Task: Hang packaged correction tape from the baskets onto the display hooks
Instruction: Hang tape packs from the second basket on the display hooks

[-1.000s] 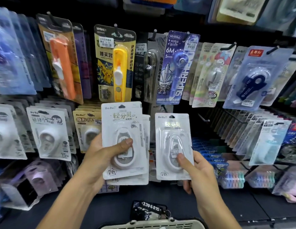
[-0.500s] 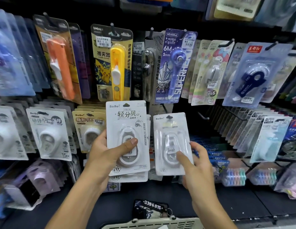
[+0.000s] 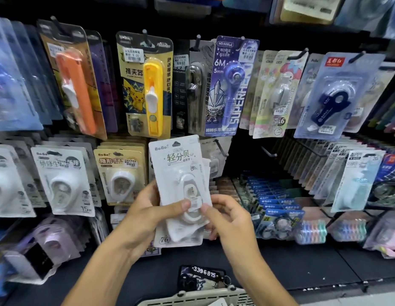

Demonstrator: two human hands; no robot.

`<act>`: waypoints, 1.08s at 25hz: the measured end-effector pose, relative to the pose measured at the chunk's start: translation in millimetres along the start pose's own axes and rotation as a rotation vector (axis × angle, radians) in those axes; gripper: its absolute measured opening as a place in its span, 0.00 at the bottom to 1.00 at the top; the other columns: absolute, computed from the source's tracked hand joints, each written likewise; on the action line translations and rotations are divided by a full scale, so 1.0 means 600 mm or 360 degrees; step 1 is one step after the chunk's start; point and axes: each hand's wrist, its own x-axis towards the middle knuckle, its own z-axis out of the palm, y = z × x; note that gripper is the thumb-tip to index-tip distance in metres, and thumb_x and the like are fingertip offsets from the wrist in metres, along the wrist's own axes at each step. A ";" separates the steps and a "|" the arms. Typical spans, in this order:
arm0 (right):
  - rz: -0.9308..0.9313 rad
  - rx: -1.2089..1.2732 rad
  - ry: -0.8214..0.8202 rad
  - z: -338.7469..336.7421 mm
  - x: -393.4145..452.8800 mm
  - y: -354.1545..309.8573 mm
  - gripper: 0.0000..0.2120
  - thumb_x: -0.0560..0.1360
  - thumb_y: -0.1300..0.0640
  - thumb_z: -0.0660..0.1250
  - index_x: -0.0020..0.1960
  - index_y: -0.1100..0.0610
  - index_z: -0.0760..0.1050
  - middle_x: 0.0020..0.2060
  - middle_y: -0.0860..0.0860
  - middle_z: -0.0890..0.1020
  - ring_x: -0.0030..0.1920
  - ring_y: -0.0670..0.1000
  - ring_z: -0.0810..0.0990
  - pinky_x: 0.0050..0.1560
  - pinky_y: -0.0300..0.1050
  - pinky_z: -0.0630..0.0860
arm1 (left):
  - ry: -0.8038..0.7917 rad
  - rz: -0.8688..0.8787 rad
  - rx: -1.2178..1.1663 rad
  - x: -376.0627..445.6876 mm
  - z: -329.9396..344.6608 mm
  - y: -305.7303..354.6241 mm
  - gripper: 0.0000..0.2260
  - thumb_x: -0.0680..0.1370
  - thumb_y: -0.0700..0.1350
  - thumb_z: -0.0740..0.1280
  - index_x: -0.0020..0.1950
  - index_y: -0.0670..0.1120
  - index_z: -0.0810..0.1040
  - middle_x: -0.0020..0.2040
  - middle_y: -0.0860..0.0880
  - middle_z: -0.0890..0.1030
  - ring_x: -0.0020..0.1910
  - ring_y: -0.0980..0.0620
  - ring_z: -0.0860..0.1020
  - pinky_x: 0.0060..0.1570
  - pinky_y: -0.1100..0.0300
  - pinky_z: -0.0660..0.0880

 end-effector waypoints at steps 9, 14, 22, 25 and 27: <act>0.0215 0.0136 -0.0384 -0.031 -0.007 -0.007 0.15 0.71 0.41 0.74 0.52 0.48 0.83 0.41 0.53 0.86 0.27 0.50 0.76 0.24 0.43 0.73 | 0.0048 0.0035 -0.0018 -0.001 0.013 0.002 0.18 0.62 0.39 0.79 0.51 0.46 0.87 0.53 0.39 0.87 0.49 0.40 0.87 0.40 0.53 0.84; 0.0199 0.0206 0.0113 -0.067 -0.009 -0.011 0.11 0.70 0.44 0.75 0.48 0.48 0.81 0.38 0.54 0.86 0.24 0.51 0.74 0.21 0.41 0.69 | 0.0238 0.0140 -0.0135 -0.001 -0.004 0.016 0.17 0.65 0.42 0.77 0.53 0.44 0.86 0.54 0.41 0.87 0.50 0.43 0.87 0.42 0.55 0.84; 0.0128 0.0077 0.0256 -0.075 0.004 0.003 0.22 0.79 0.57 0.70 0.66 0.37 0.71 0.52 0.44 0.84 0.32 0.46 0.83 0.30 0.40 0.78 | 0.0460 0.0375 -0.0223 0.009 -0.005 0.027 0.18 0.68 0.41 0.74 0.57 0.46 0.83 0.55 0.44 0.87 0.54 0.46 0.86 0.53 0.53 0.83; 0.0206 0.0107 0.0180 -0.056 0.019 -0.002 0.32 0.78 0.57 0.71 0.71 0.32 0.60 0.65 0.44 0.75 0.51 0.49 0.85 0.50 0.50 0.84 | 0.0392 0.0391 -0.0173 0.008 0.000 0.025 0.20 0.68 0.42 0.75 0.59 0.47 0.83 0.56 0.44 0.86 0.55 0.45 0.85 0.54 0.51 0.83; 0.0063 -0.0065 -0.0052 -0.031 0.011 -0.001 0.33 0.72 0.46 0.76 0.68 0.28 0.62 0.66 0.42 0.76 0.56 0.44 0.83 0.55 0.47 0.82 | 0.0318 0.0386 -0.0197 0.011 0.003 0.024 0.19 0.68 0.42 0.75 0.59 0.47 0.83 0.56 0.43 0.86 0.54 0.44 0.86 0.49 0.53 0.84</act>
